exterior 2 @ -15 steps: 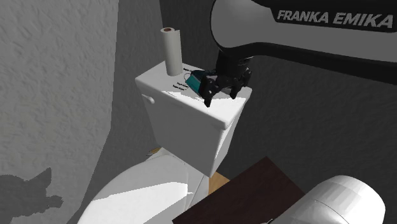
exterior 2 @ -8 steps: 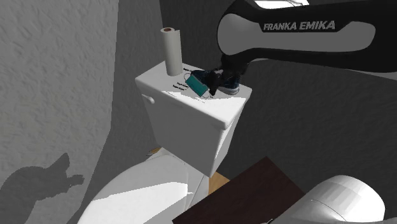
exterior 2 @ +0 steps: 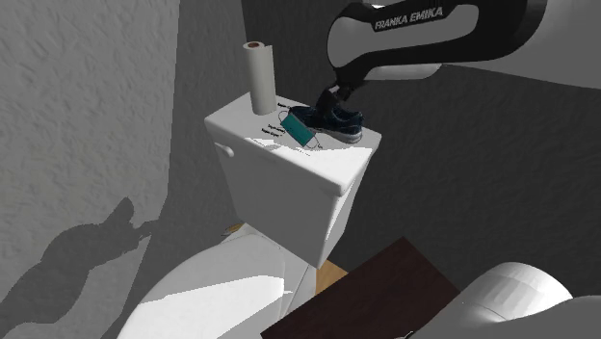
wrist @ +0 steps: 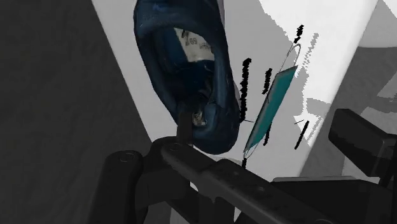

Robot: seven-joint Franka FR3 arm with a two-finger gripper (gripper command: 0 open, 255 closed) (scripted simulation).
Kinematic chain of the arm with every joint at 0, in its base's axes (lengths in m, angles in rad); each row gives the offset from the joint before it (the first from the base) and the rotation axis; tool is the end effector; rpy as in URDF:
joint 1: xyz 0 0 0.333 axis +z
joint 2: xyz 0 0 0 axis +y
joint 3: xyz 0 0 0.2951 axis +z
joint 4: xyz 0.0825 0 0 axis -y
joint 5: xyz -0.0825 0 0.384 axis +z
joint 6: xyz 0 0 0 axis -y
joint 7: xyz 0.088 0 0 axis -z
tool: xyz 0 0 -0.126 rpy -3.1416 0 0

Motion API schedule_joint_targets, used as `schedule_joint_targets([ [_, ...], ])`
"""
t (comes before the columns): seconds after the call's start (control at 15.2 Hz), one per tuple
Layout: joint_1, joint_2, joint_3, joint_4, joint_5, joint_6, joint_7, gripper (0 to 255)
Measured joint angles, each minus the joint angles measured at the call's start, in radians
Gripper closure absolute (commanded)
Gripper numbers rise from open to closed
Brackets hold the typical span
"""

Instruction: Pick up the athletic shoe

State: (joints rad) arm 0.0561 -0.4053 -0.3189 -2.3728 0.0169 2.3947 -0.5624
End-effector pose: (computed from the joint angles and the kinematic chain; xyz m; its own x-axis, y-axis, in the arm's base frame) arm 0.4628 -0.1305 0.4763 0.8703 0.2784 0.4064 0.2642 -0.9601 0.0919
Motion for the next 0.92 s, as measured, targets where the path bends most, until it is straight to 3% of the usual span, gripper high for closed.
schedule_joint_targets([
  [0.33,0.061,0.115,-0.080,0.083,0.081,0.109,-0.179,0],
  [0.79,0.080,0.155,-0.103,0.030,0.122,0.205,-0.230,0],
  [0.86,0.081,0.157,-0.104,0.027,0.125,0.210,-0.232,255],
  [0.92,0.081,0.158,-0.105,0.026,0.126,0.214,-0.234,255],
])
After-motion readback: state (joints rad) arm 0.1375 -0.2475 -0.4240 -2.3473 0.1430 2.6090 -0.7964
